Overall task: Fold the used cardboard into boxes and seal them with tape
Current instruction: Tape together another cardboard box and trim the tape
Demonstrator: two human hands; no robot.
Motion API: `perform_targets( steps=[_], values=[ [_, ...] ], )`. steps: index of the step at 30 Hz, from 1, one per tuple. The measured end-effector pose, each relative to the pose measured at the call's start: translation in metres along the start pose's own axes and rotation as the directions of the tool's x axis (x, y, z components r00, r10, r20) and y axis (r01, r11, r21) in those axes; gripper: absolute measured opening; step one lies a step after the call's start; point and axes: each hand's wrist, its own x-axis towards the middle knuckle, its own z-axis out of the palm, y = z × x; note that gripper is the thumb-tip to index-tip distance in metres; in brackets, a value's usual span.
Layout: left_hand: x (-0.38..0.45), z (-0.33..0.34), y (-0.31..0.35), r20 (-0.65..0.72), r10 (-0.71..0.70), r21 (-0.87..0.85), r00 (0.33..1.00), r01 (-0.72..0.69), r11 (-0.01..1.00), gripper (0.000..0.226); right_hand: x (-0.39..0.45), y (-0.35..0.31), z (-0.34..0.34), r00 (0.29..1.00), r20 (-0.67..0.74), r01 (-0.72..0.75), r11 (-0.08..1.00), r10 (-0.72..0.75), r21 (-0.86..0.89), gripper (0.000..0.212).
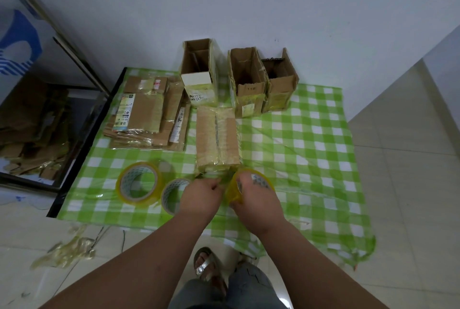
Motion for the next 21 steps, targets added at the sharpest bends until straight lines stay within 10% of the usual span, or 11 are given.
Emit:
perform_targets(
  steps=[7,11,21],
  values=[
    [0.019,-0.024,-0.01,-0.429,0.003,-0.152,0.903,-0.076,0.985,0.039,0.01,0.008,0.009,0.991,0.043,-0.136,0.972,0.131,0.189,0.029],
    [0.036,-0.033,-0.01,-0.241,0.2,0.062,0.95,-0.191,0.98,0.058,0.034,0.01,-0.006,0.983,-0.082,-0.136,0.949,0.165,0.285,0.057],
    [0.054,-0.045,-0.014,0.089,0.301,0.43,0.949,-0.309,0.848,0.06,0.078,0.011,-0.021,0.962,0.183,0.223,0.97,-0.203,-0.095,0.057]
  ],
)
